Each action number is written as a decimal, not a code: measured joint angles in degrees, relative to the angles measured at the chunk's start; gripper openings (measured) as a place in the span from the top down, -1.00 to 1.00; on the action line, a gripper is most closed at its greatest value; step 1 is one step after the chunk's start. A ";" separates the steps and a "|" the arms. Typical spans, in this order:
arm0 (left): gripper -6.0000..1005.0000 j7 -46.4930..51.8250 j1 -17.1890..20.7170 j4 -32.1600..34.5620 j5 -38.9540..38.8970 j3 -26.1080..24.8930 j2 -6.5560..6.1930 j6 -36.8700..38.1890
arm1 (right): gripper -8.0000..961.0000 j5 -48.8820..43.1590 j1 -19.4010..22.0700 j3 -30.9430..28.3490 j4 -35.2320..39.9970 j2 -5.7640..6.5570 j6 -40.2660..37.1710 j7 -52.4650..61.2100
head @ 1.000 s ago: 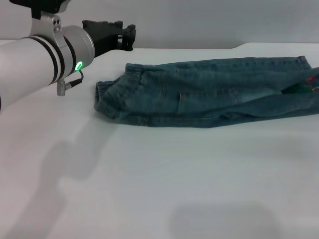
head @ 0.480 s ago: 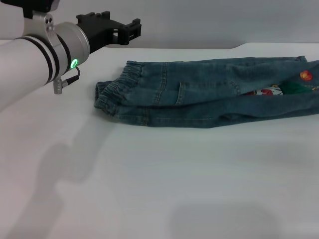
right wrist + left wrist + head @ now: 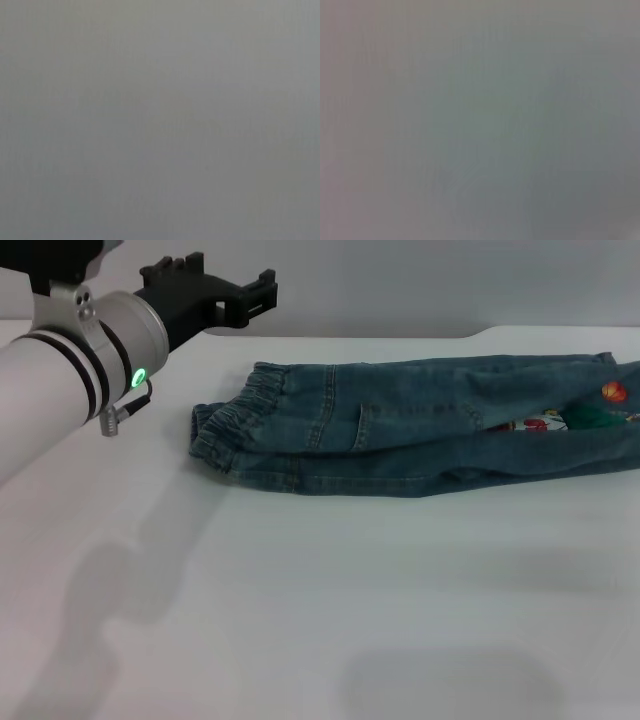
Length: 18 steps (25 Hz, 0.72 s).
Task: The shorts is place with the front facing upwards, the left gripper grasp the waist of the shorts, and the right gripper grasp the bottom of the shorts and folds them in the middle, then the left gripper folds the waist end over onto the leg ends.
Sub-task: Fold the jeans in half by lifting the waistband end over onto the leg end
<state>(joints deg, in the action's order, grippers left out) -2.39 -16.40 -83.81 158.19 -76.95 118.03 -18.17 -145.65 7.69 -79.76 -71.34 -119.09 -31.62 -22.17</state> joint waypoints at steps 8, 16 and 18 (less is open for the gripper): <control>-0.69 -0.02 -0.44 2.58 -0.09 0.10 0.00 0.01 | -0.75 0.43 -0.22 2.10 3.08 -0.09 -4.22 0.18; -0.69 -0.14 0.52 3.40 0.07 1.45 -0.04 2.20 | -0.75 0.97 -0.06 3.85 4.51 0.03 -6.16 3.08; -0.69 -0.17 0.67 3.40 0.09 1.55 -0.05 2.22 | -0.75 0.97 0.06 4.28 5.49 0.06 -8.53 5.08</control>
<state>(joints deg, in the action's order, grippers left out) -2.56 -15.73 -80.41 158.29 -75.39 117.98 -15.95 -144.68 7.76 -75.48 -65.84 -119.03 -40.15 -17.09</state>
